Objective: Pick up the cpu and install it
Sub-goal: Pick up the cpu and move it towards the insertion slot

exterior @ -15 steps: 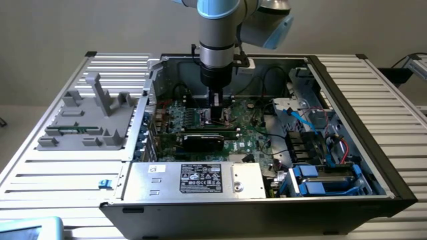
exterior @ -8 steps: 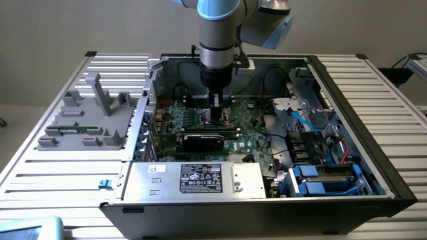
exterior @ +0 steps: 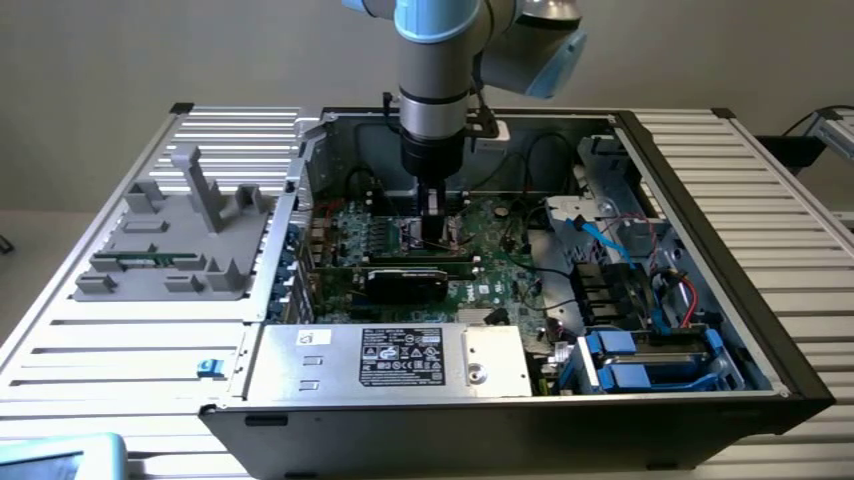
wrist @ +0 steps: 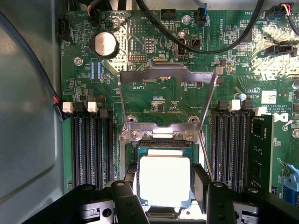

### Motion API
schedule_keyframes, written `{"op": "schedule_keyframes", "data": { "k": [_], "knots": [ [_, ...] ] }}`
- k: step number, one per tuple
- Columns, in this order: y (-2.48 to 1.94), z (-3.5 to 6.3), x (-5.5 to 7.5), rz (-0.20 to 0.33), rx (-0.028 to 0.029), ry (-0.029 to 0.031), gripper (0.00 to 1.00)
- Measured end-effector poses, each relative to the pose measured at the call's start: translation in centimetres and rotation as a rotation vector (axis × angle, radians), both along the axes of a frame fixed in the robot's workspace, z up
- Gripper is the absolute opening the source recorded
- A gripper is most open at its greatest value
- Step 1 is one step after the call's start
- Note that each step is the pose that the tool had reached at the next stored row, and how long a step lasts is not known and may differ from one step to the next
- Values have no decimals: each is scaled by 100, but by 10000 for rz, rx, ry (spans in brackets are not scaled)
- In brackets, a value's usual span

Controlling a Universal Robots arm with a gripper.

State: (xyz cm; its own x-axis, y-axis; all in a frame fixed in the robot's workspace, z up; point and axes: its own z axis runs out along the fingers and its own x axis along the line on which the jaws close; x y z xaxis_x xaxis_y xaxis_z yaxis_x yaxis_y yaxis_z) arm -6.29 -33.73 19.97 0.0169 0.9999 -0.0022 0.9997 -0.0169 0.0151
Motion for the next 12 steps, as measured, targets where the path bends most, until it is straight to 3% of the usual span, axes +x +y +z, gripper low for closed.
{"op": "schedule_keyframes", "data": {
  "k": [9,12],
  "knots": [
    [0,-9,3,-20,4,-1,55],
    [0,-9,3,-33,42,-1,55]
  ]
}}
